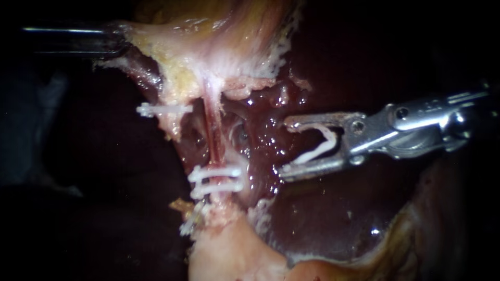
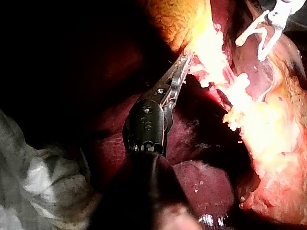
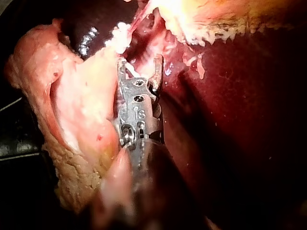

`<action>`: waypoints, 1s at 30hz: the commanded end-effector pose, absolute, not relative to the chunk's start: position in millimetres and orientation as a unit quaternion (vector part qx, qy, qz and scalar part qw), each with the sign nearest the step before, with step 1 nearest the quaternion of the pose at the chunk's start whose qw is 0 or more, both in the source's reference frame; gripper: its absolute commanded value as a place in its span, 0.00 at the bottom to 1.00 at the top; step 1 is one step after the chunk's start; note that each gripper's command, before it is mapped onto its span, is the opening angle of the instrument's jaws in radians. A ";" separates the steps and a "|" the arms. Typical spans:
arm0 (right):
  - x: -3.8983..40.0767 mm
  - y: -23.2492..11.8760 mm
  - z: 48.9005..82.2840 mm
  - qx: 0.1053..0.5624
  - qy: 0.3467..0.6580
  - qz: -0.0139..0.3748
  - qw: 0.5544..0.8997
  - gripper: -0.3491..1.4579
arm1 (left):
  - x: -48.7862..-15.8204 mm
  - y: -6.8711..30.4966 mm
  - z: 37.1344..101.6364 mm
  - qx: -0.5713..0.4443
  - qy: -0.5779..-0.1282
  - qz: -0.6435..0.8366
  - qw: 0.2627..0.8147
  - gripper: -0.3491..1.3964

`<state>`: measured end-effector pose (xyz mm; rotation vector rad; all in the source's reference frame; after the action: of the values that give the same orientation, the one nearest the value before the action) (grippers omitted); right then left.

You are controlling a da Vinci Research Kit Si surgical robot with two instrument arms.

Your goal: Clipping third clip right tube

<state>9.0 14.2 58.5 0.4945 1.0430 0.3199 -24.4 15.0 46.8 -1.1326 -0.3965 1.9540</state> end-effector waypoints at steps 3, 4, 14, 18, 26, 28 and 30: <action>10.7 14.7 59.6 0.242 0.498 0.172 0.814 0.47 | -24.5 14.9 47.0 -0.450 -0.157 0.777 0.412 0.00; 11.2 14.9 59.9 0.247 0.501 0.180 0.810 0.47 | -24.6 14.9 47.0 -0.450 -0.156 0.777 0.412 0.00; 16.9 15.5 61.4 0.305 0.542 0.216 0.752 0.47 | -24.7 14.8 47.1 -0.450 -0.156 0.777 0.412 0.00; 18.6 15.6 61.4 0.321 0.555 0.220 0.735 0.47 | -24.7 14.8 47.1 -0.450 -0.156 0.777 0.412 0.00; 19.5 15.1 60.8 0.361 0.574 0.217 0.702 0.47 | -24.7 14.9 47.2 -0.450 -0.156 0.777 0.412 0.00; 19.6 14.7 60.3 0.370 0.583 0.213 0.691 0.47 | -24.7 14.9 47.2 -0.450 -0.156 0.777 0.412 0.00; 19.8 14.5 59.8 0.377 0.592 0.208 0.681 0.47 | -24.7 14.9 47.2 -0.450 -0.156 0.777 0.412 0.00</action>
<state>20.0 14.3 59.5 0.8579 1.3433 0.4586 -24.7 14.9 47.2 -1.1319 -0.3915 1.9548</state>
